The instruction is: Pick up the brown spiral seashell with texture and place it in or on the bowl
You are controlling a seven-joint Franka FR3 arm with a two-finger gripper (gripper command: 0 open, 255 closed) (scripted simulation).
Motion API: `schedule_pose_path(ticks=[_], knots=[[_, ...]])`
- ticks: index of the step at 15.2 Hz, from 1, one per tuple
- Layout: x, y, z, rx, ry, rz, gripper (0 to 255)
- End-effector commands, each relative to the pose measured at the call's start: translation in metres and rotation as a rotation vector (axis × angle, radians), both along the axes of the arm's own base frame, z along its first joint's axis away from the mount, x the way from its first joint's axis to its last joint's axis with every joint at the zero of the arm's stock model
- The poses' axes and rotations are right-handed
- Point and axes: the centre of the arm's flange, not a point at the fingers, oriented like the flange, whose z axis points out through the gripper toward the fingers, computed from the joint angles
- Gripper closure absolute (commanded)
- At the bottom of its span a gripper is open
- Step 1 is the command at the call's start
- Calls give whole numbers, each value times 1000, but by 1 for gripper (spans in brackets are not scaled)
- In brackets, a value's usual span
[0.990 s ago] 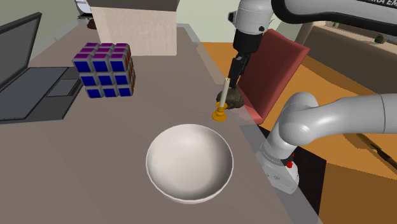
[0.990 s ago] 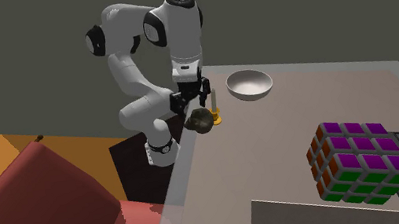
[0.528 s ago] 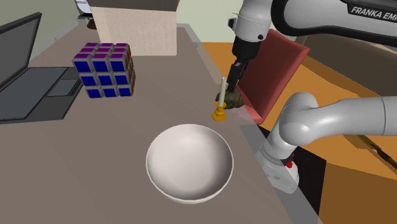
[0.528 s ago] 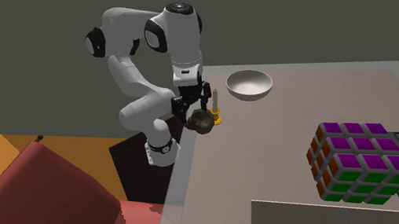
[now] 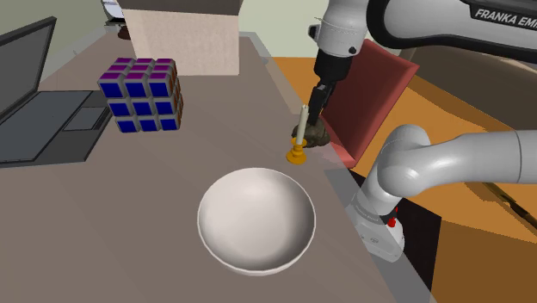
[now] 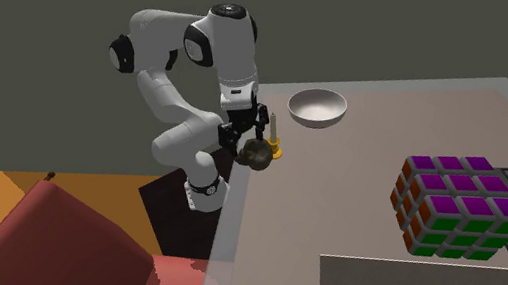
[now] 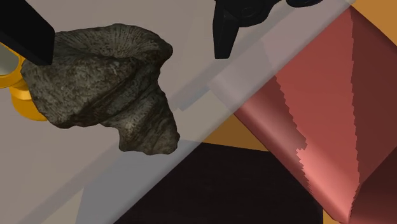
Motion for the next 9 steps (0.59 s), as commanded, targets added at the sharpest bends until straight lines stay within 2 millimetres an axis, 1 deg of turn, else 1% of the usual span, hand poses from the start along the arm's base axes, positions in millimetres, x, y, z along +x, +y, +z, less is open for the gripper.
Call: schedule_pose_path(ticks=[1,5,6,7,8,9], knots=[[2,0,-13,-13,36,-3,255],[5,-2,-14,-12,36,-3,255],[6,-6,-14,-12,37,-3,255],[7,-4,-14,-12,37,-3,255],[2,-3,-17,-12,36,-4,255],[2,-3,-12,-12,36,-4,255]])
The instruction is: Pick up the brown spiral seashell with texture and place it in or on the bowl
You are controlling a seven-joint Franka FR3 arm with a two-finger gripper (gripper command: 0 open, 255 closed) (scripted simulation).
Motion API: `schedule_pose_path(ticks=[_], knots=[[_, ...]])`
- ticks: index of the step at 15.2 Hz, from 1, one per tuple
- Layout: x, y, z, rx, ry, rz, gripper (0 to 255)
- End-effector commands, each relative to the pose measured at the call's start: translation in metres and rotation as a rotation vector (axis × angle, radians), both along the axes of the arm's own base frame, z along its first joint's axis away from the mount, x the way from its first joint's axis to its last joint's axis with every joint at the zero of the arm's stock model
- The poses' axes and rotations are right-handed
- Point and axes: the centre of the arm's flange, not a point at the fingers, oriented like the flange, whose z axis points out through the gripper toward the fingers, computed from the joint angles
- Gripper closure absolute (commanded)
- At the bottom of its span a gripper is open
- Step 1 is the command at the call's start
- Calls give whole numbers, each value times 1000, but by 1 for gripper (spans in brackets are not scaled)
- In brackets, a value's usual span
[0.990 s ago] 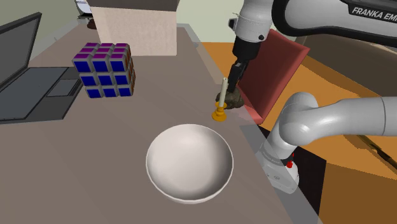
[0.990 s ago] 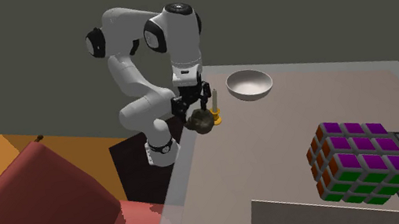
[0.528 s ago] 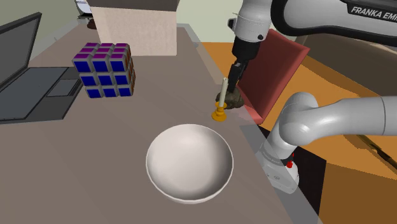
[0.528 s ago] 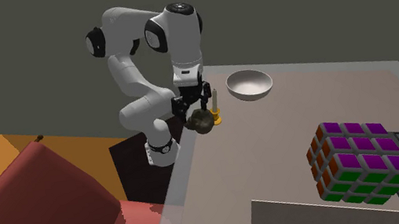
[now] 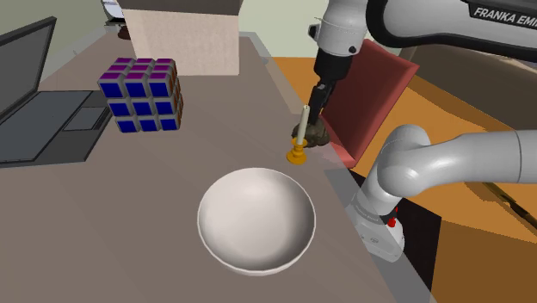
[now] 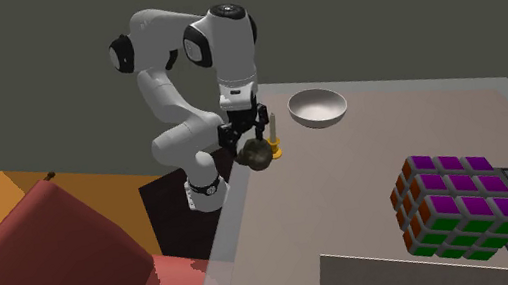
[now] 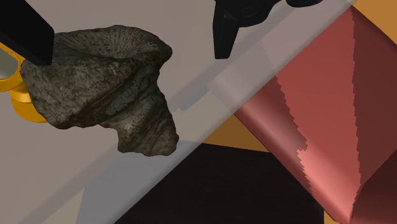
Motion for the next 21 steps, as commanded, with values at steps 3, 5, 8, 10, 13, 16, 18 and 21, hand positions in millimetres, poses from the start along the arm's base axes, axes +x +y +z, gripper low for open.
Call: schedule_pose_path(ticks=[3,5,8,10,13,16,18,21], knots=[[1,-1,4,-17,35,-6,255],[1,-1,14,-17,35,-6,255],[1,-1,30,-17,35,-6,255],[1,-1,40,-17,35,-6,255],[-13,-15,26,44,-2,96,0],[-40,-62,-11,225,-103,402,0],[-48,-92,-41,344,-170,602,0],[-46,-86,-56,344,-170,602,0]])
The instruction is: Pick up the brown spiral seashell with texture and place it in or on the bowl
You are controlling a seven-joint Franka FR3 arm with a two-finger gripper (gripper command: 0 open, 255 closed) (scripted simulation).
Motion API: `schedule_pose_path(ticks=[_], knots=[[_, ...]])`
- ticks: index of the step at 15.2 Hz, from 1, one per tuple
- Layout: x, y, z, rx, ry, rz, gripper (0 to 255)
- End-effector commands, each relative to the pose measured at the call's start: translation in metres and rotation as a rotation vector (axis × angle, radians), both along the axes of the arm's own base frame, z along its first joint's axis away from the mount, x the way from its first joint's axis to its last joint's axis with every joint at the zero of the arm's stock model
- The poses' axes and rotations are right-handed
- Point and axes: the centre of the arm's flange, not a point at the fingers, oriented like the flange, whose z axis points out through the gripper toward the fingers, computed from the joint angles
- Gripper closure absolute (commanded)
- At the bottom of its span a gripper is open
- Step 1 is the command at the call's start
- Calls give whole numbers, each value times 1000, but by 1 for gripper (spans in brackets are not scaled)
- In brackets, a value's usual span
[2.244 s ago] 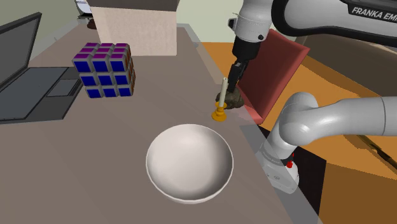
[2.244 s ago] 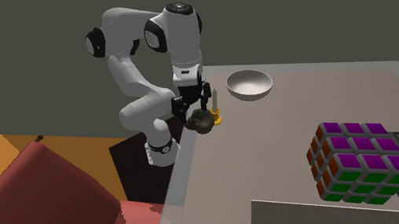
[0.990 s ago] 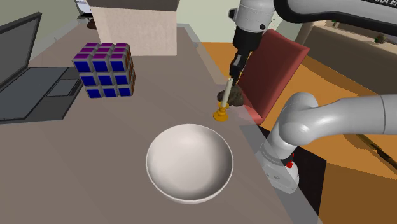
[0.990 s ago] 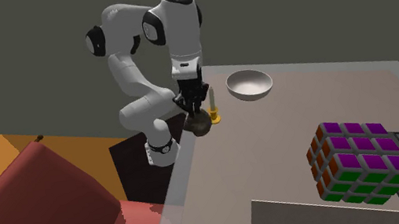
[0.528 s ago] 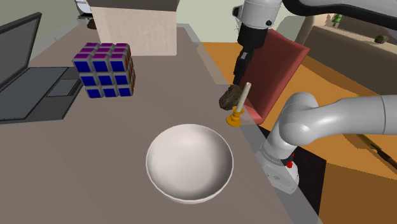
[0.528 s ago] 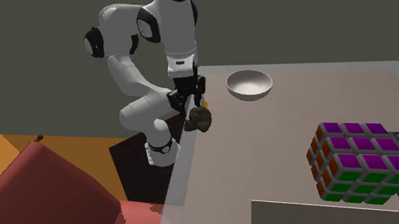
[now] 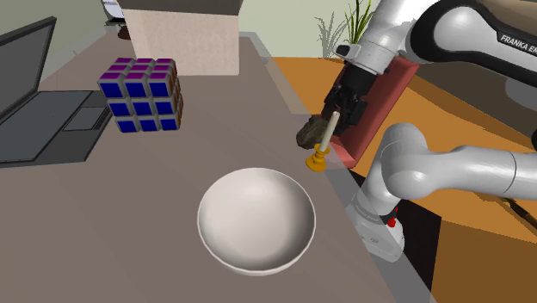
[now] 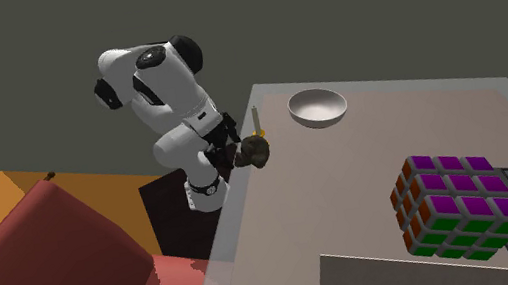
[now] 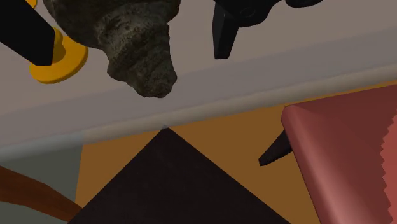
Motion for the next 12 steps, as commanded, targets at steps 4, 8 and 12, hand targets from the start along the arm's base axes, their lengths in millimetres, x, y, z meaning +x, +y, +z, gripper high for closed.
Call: schedule_pose_path(ticks=[4,8,12], knots=[[2,9,-28,9,-7,17,0],[2,10,-30,9,-7,17,0],[2,10,-30,9,-7,17,0]])
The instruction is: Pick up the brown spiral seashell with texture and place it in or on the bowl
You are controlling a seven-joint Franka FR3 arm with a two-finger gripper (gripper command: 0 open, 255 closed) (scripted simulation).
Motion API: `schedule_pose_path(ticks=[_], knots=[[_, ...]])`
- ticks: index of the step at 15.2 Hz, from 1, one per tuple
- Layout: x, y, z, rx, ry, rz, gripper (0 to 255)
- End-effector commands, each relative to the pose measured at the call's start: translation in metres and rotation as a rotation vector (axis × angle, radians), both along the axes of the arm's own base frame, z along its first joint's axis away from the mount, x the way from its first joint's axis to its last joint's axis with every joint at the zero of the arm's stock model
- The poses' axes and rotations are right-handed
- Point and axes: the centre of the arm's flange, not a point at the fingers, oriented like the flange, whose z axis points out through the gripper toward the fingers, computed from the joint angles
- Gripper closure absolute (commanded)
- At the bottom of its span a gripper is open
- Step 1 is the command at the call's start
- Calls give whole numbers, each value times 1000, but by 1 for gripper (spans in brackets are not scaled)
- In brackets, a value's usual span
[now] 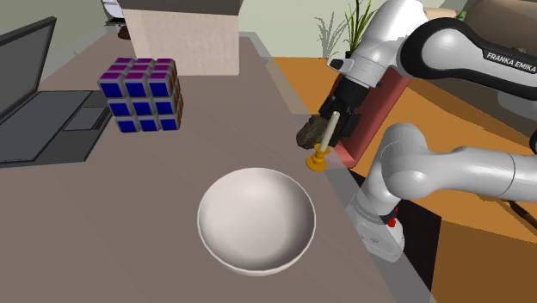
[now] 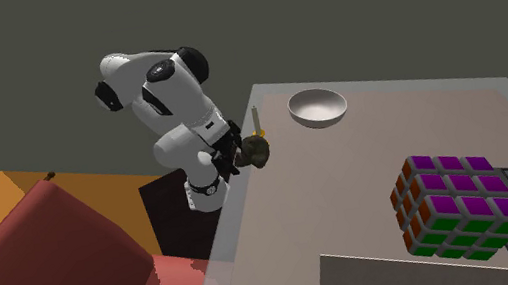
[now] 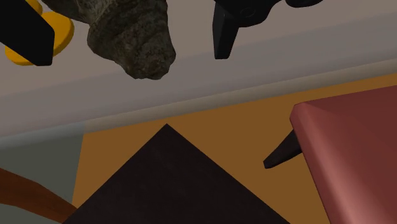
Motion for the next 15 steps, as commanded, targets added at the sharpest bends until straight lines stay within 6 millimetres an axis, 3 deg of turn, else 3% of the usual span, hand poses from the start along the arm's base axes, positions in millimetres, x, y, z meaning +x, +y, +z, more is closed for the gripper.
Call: schedule_pose_path(ticks=[1,2,11,15], knots=[[0,0,0,0,0,0,0],[0,0,0,0,0,0,255],[0,0,0,0,0,0,255],[0,0,21,0,0,0,255]])
